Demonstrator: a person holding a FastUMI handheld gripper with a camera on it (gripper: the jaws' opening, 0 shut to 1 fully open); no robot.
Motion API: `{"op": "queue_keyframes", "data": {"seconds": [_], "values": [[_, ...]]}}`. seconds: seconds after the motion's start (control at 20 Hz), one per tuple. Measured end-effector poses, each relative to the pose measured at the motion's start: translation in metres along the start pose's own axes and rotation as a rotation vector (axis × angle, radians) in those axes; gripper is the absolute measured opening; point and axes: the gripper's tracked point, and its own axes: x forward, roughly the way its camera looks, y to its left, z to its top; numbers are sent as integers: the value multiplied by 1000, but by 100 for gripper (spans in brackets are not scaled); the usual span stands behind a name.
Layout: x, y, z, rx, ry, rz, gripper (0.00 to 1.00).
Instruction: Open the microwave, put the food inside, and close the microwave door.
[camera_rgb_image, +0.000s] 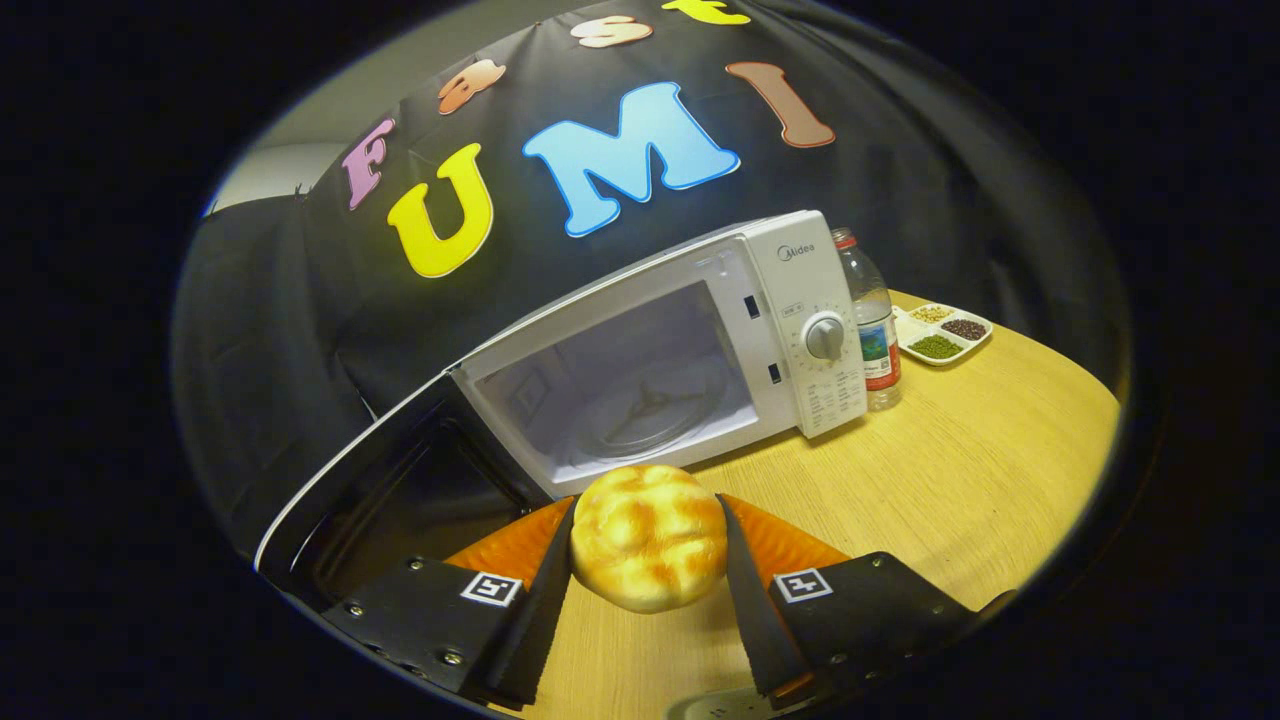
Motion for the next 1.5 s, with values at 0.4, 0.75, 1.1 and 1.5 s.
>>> {"op": "queue_keyframes", "data": {"seconds": [0.4,0.75,1.1,1.5], "values": [[64,14,8,70,-11,22,77],[118,19,12,95,-24,24,77],[168,17,19,98,-42,10,77],[210,14,18,141,-71,-13,77]]}}
